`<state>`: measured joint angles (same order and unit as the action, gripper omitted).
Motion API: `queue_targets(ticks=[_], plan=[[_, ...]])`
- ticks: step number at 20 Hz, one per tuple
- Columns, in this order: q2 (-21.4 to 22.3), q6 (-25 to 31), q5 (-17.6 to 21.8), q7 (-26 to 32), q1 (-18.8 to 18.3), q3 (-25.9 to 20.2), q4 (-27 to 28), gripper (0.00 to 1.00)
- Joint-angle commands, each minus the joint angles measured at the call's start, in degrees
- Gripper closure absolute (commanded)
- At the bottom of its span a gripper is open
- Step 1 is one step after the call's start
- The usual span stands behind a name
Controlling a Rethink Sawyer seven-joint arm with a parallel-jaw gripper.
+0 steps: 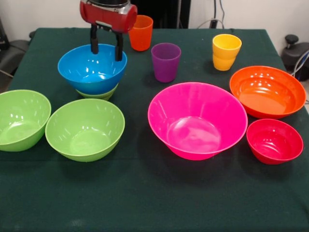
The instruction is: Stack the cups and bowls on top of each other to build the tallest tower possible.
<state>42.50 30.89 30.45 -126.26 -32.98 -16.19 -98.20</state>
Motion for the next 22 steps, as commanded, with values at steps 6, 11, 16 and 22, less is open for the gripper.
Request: queue_targets(ticks=[6, 11, 16, 22], plan=[[-2.42, -6.17, -1.34, -7.16, 6.80, 1.64, -3.39, 0.00], [-2.42, -7.38, -1.81, -6.92, 8.11, 2.80, -3.63, 0.00], [-0.54, -6.50, -2.99, -4.72, 7.11, 2.31, -5.01, 0.00], [0.36, -7.27, -3.54, -6.02, 8.24, 4.01, -6.13, 0.00]])
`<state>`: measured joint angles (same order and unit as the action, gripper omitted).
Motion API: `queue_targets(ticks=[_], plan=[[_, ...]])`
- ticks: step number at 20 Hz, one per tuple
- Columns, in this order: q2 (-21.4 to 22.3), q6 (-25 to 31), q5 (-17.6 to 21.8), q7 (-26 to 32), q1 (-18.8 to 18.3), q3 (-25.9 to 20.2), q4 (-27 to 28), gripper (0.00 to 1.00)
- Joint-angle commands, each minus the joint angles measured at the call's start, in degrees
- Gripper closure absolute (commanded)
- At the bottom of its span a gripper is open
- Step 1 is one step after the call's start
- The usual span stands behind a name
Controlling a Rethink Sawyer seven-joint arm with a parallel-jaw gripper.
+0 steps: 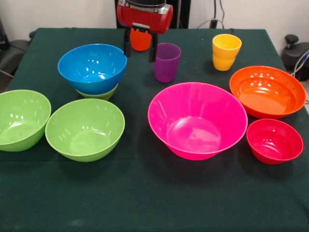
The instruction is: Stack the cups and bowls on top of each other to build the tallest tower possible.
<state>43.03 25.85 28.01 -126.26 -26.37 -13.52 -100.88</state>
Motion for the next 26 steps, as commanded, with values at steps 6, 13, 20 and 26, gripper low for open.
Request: queue_targets(ticks=[6, 13, 20, 26], plan=[[-3.48, -5.19, -1.20, -8.60, 5.08, 2.64, -1.70, 0.00], [-4.67, -5.82, -2.66, -9.59, 11.13, 4.20, -0.39, 0.00], [-4.23, -5.19, -5.69, -7.70, 11.24, 4.90, -0.63, 0.00], [-3.97, -6.95, -7.12, -8.30, 10.43, 7.14, -1.64, 0.00]])
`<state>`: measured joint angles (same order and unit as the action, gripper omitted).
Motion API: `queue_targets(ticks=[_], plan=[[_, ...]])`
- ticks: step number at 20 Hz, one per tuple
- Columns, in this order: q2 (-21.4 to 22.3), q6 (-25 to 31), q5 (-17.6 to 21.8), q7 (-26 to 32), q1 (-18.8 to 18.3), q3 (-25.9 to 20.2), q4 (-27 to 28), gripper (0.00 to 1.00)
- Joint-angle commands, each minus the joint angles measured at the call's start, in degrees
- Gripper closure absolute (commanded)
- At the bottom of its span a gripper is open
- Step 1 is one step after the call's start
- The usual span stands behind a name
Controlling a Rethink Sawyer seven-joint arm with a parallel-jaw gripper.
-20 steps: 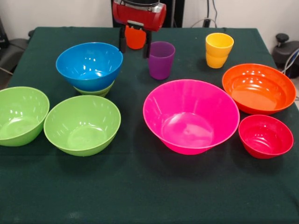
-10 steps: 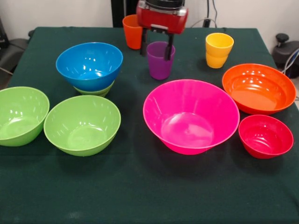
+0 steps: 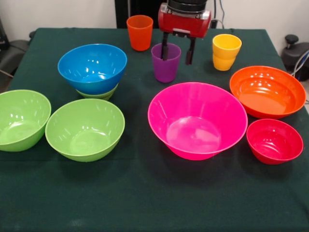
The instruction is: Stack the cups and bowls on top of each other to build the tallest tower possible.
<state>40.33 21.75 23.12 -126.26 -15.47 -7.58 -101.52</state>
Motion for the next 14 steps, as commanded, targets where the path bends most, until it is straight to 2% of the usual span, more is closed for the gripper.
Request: queue_targets(ticks=[1, 4, 10, 14], plan=[[-1.69, -3.62, -2.46, -8.55, -0.67, 1.44, -1.11, 0.00], [-3.12, -4.89, -3.60, -9.73, -0.48, 2.35, -1.05, 0.00], [-4.39, -7.73, -10.88, -19.20, 5.92, 9.17, -3.46, 0.00], [-4.14, -3.42, -15.80, -21.35, 10.63, 13.13, -3.76, 0.00]])
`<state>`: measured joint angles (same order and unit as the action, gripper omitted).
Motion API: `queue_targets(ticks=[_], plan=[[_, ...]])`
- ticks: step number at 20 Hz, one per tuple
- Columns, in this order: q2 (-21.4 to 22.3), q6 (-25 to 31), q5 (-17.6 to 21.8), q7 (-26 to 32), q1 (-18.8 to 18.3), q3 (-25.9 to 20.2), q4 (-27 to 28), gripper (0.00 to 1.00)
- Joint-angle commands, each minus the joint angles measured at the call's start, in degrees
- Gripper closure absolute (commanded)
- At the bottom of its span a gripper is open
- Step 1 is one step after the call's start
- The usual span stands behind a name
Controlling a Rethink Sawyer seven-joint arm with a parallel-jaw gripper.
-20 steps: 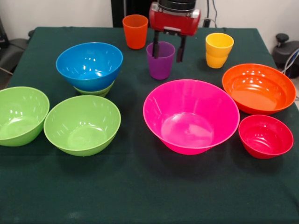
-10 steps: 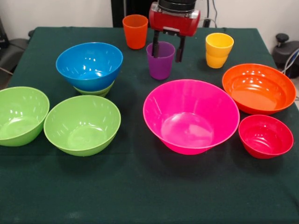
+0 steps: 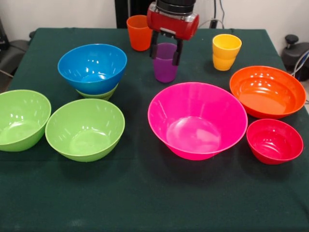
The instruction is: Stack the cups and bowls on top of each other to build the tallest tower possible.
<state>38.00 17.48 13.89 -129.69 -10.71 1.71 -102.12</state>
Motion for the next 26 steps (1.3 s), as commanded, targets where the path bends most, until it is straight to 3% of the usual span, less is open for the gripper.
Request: queue_targets(ticks=[1, 7, 15, 20, 26], plan=[[-1.65, 0.97, -7.63, -18.47, 6.89, 4.48, -3.53, 0.00], [-2.51, 0.43, -13.95, -23.58, 12.82, 8.31, -4.30, 0.00], [-5.00, 0.60, -18.82, -24.98, 14.11, 8.76, -2.49, 0.00], [-6.65, 2.78, -22.23, -28.55, 17.82, 12.29, -0.19, 0.00], [-9.24, 4.81, -29.01, -33.20, 21.51, 15.58, 1.13, 0.00]])
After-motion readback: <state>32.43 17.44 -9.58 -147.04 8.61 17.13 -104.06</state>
